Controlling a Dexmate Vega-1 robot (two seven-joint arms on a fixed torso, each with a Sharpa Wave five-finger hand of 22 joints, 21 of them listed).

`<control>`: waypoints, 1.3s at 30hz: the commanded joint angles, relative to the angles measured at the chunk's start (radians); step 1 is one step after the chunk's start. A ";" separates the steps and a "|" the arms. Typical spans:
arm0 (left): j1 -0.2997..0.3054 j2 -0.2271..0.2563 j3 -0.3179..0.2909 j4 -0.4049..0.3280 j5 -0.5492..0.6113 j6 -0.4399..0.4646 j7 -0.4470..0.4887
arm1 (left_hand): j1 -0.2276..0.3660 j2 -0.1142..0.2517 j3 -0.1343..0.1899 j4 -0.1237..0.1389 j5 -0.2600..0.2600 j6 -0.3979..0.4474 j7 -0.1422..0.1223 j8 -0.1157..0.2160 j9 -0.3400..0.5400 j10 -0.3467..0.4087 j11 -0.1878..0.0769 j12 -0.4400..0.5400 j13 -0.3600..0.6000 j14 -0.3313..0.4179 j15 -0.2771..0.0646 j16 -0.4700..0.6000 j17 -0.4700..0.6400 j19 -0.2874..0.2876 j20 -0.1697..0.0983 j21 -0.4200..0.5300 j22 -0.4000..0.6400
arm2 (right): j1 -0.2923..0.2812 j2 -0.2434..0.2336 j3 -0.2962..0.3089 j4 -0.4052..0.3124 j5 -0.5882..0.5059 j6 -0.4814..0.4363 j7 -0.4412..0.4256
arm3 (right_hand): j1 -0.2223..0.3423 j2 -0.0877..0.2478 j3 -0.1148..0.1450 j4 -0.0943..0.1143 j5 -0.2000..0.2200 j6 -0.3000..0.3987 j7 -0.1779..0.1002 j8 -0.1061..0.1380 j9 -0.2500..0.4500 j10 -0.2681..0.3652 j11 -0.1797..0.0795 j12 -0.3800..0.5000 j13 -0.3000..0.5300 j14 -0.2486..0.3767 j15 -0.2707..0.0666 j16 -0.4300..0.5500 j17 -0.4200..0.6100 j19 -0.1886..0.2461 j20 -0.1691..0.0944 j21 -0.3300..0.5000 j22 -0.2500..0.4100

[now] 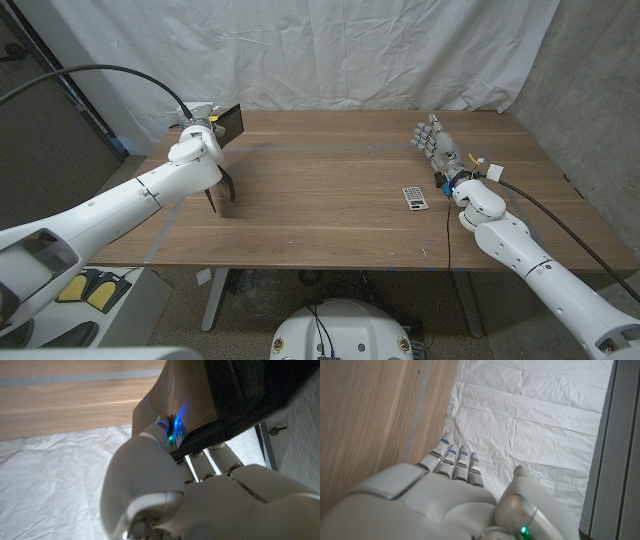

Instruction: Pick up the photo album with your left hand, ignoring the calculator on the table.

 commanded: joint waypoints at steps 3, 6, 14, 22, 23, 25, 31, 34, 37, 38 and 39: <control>0.031 0.040 -0.050 -0.072 -0.013 -0.032 -0.009 | -0.001 0.005 0.034 0.022 0.008 0.010 -0.005 0.007 0.001 0.008 -0.004 0.000 0.004 0.015 -0.065 0.001 0.006 0.007 -0.038 0.011 0.004 | 0.003 -0.001 -0.001 -0.011 -0.008 -0.003 -0.009 | -0.003 0.009 0.001 -0.004 -0.001 0.005 0.002 0.002 0.004 0.008 -0.001 0.000 0.005 0.013 0.001 -0.003 0.001 0.011 -0.016 -0.004 0.004; 0.019 0.043 -0.040 -0.088 0.003 -0.013 -0.019 | -0.002 0.004 0.035 0.022 0.008 0.011 -0.006 0.006 0.001 0.009 -0.005 -0.001 0.005 0.016 -0.065 0.001 0.007 0.007 -0.040 0.013 0.003 | 0.002 -0.003 0.001 -0.013 -0.009 -0.004 -0.010 | -0.003 0.009 0.001 -0.004 -0.001 0.005 0.002 0.002 0.004 0.008 -0.001 0.000 0.005 0.013 0.001 -0.003 0.002 0.011 -0.016 -0.005 0.004; -0.004 0.047 -0.037 -0.120 0.014 0.041 -0.044 | -0.009 0.002 0.037 0.025 0.007 0.010 -0.006 0.005 0.000 0.011 -0.005 -0.003 0.008 0.018 -0.066 -0.001 0.011 0.006 -0.038 0.018 0.003 | 0.000 -0.005 0.007 -0.008 0.000 -0.008 -0.008 | -0.003 0.010 0.001 -0.004 -0.001 0.006 0.002 0.002 0.004 0.008 -0.003 -0.001 0.005 0.013 0.001 -0.003 0.002 0.012 -0.016 -0.007 0.004; -0.012 0.054 -0.032 -0.146 0.024 0.047 -0.046 | -0.020 0.001 0.037 0.030 0.006 0.012 -0.004 0.004 0.000 0.011 -0.004 -0.005 0.011 0.023 -0.062 -0.002 0.014 0.005 -0.037 0.024 0.002 | 0.003 -0.007 0.009 -0.003 0.006 -0.011 -0.002 | -0.003 0.010 0.001 -0.005 -0.001 0.005 0.001 0.002 0.004 0.007 -0.001 -0.001 0.005 0.013 0.000 -0.003 0.002 0.013 -0.016 -0.008 0.004; -0.017 0.053 -0.029 -0.151 0.026 0.056 -0.051 | -0.020 0.001 0.037 0.030 0.006 0.012 -0.006 0.003 0.000 0.012 -0.004 -0.005 0.012 0.023 -0.063 -0.002 0.015 0.005 -0.037 0.025 0.002 | 0.004 -0.008 0.009 -0.003 0.007 -0.013 -0.002 | -0.003 0.010 0.001 -0.005 -0.001 0.006 0.001 0.002 0.004 0.008 -0.001 -0.001 0.005 0.013 0.001 -0.003 0.002 0.013 -0.016 -0.008 0.004; -0.021 0.055 -0.024 -0.158 0.032 0.065 -0.052 | -0.022 0.001 0.038 0.031 0.006 0.013 -0.005 0.004 0.000 0.013 -0.005 -0.006 0.012 0.024 -0.063 -0.002 0.015 0.005 -0.037 0.025 0.002 | 0.004 -0.010 0.009 -0.004 0.007 -0.017 -0.003 | -0.003 0.010 0.001 -0.005 -0.001 0.005 0.000 0.002 0.004 0.007 0.000 -0.001 0.005 0.013 0.000 -0.003 0.001 0.013 -0.016 -0.009 0.004; -0.006 0.065 -0.058 -0.194 0.015 0.067 -0.043 | -0.024 0.000 0.040 0.031 0.006 0.014 -0.005 0.003 0.000 0.014 -0.005 -0.007 0.014 0.025 -0.063 -0.004 0.017 0.004 -0.038 0.029 0.002 | 0.002 -0.014 0.011 -0.011 0.008 -0.023 -0.007 | -0.003 0.011 0.001 -0.006 -0.001 0.006 0.001 0.002 0.004 0.010 0.000 0.000 0.005 0.014 0.000 -0.003 0.001 0.013 -0.015 -0.010 0.004; 0.000 0.067 -0.073 -0.213 0.008 0.080 -0.037 | -0.025 -0.001 0.042 0.030 0.006 0.015 -0.005 0.003 0.000 0.017 -0.005 -0.007 0.015 0.026 -0.063 -0.005 0.018 0.005 -0.038 0.031 0.001 | 0.002 -0.016 0.012 -0.016 0.007 -0.026 -0.008 | -0.003 0.011 0.001 -0.006 -0.002 0.006 0.001 0.002 0.004 0.009 0.000 -0.001 0.005 0.013 0.000 -0.004 0.001 0.014 -0.016 -0.011 0.004; 0.013 0.070 -0.099 -0.227 -0.005 0.066 -0.021 | -0.026 -0.001 0.043 0.030 0.006 0.016 -0.005 0.003 0.000 0.018 -0.006 -0.007 0.016 0.027 -0.063 -0.006 0.019 0.004 -0.037 0.033 0.001 | 0.001 -0.018 0.011 -0.020 0.008 -0.032 -0.010 | -0.003 0.011 0.001 -0.006 -0.002 0.006 0.001 0.002 0.004 0.009 0.000 -0.001 0.005 0.014 0.001 -0.003 0.001 0.015 -0.015 -0.011 0.004; 0.001 0.075 -0.085 -0.231 0.004 0.077 -0.027 | -0.027 -0.002 0.043 0.030 0.006 0.017 -0.005 0.003 0.000 0.020 -0.007 -0.007 0.017 0.027 -0.063 -0.006 0.020 0.004 -0.037 0.033 0.001 | 0.001 -0.019 0.011 -0.021 0.008 -0.034 -0.011 | -0.003 0.011 0.001 -0.006 -0.002 0.006 0.001 0.002 0.004 0.009 0.000 -0.001 0.005 0.014 0.001 -0.004 0.001 0.015 -0.015 -0.012 0.004; -0.003 0.076 -0.079 -0.233 0.009 0.083 -0.025 | -0.028 -0.002 0.044 0.030 0.006 0.017 -0.006 0.003 0.000 0.021 -0.006 -0.007 0.017 0.028 -0.063 -0.006 0.020 0.003 -0.037 0.034 0.001 | 0.001 -0.019 0.010 -0.023 0.007 -0.035 -0.012 | -0.003 0.011 0.001 -0.006 -0.002 0.006 0.001 0.002 0.004 0.010 0.000 -0.001 0.005 0.014 0.001 -0.004 0.001 0.015 -0.015 -0.012 0.004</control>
